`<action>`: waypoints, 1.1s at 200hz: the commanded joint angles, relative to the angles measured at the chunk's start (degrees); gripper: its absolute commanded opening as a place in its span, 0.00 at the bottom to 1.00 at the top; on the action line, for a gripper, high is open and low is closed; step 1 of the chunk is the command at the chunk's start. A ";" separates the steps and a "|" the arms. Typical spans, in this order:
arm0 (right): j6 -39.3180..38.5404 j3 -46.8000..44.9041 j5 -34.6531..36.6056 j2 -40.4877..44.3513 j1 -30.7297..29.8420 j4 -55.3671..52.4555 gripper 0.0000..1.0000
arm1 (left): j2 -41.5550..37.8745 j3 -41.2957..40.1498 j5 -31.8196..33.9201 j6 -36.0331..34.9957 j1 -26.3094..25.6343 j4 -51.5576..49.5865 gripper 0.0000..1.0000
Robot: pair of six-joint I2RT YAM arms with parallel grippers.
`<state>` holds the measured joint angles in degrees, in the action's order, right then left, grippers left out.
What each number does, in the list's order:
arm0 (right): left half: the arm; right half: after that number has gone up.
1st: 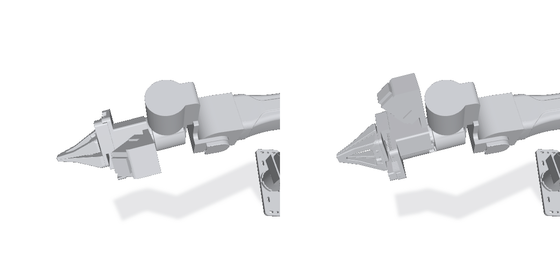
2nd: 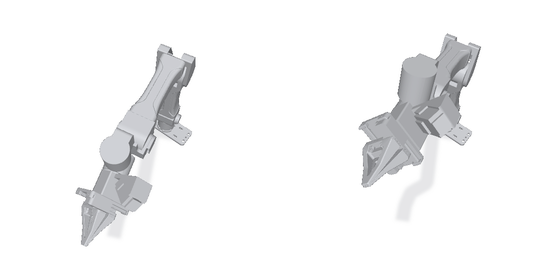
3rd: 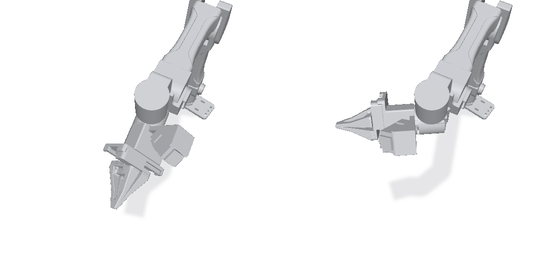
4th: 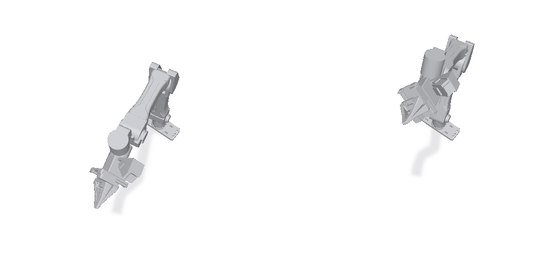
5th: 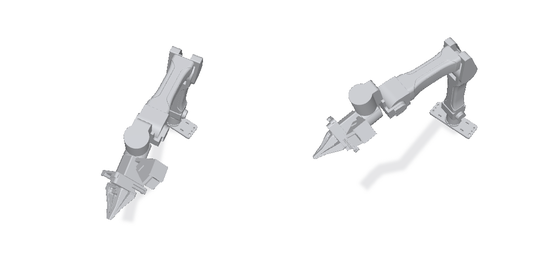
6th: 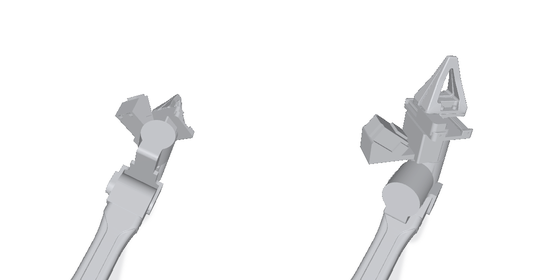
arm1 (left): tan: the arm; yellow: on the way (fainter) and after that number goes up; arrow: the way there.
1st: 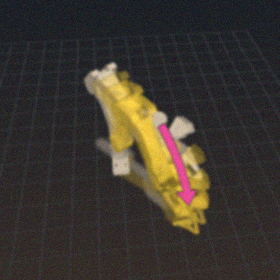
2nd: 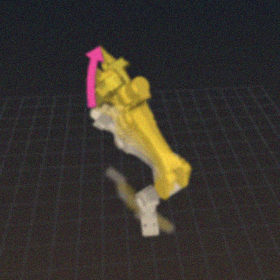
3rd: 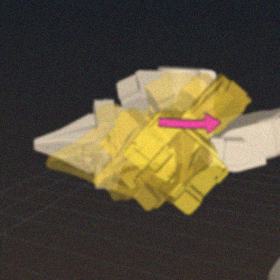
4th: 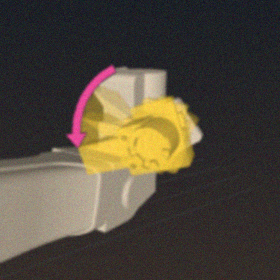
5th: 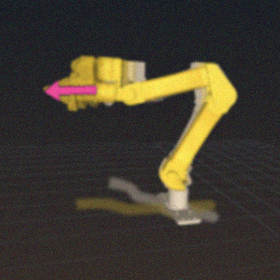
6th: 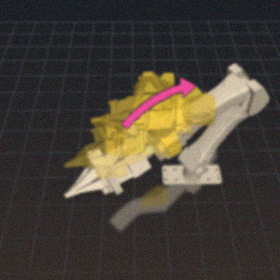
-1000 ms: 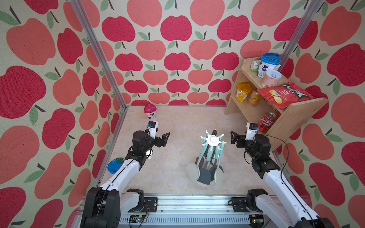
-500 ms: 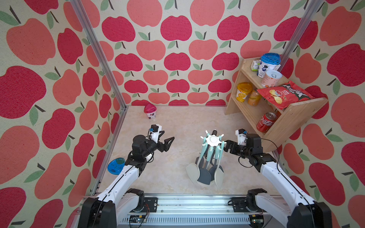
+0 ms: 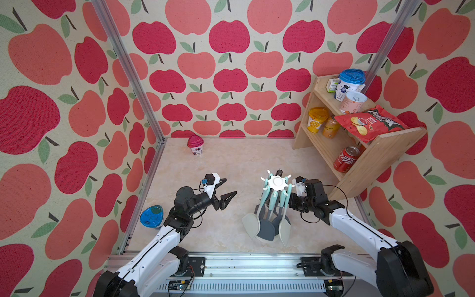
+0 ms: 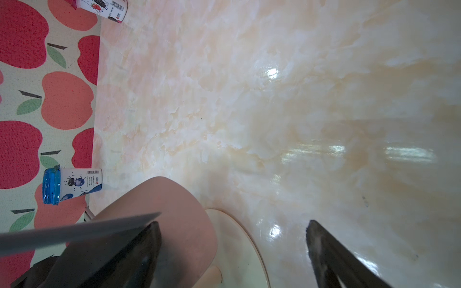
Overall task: Take the spatula off the kitchen utensil rack
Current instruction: Pick up the rack from the center of the board.
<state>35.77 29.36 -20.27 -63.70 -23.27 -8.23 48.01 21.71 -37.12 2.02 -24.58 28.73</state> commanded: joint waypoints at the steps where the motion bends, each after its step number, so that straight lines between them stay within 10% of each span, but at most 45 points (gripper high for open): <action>1: 1.38 -0.64 0.98 0.14 -0.45 1.29 0.93 | -1.52 1.49 -0.68 -2.89 -3.11 -2.01 0.78; 75: 2.11 0.61 2.51 -1.07 2.04 0.95 0.93 | -2.69 4.95 8.02 -7.98 -14.80 -4.23 0.77; 220: -0.07 2.66 1.22 -2.83 5.78 0.32 0.92 | 12.63 10.01 0.27 -5.98 -21.18 7.39 0.69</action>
<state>37.08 29.56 -18.76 -65.14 -17.85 -7.33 60.25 29.12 -34.02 -4.36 -44.88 33.58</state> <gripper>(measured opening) 0.916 0.695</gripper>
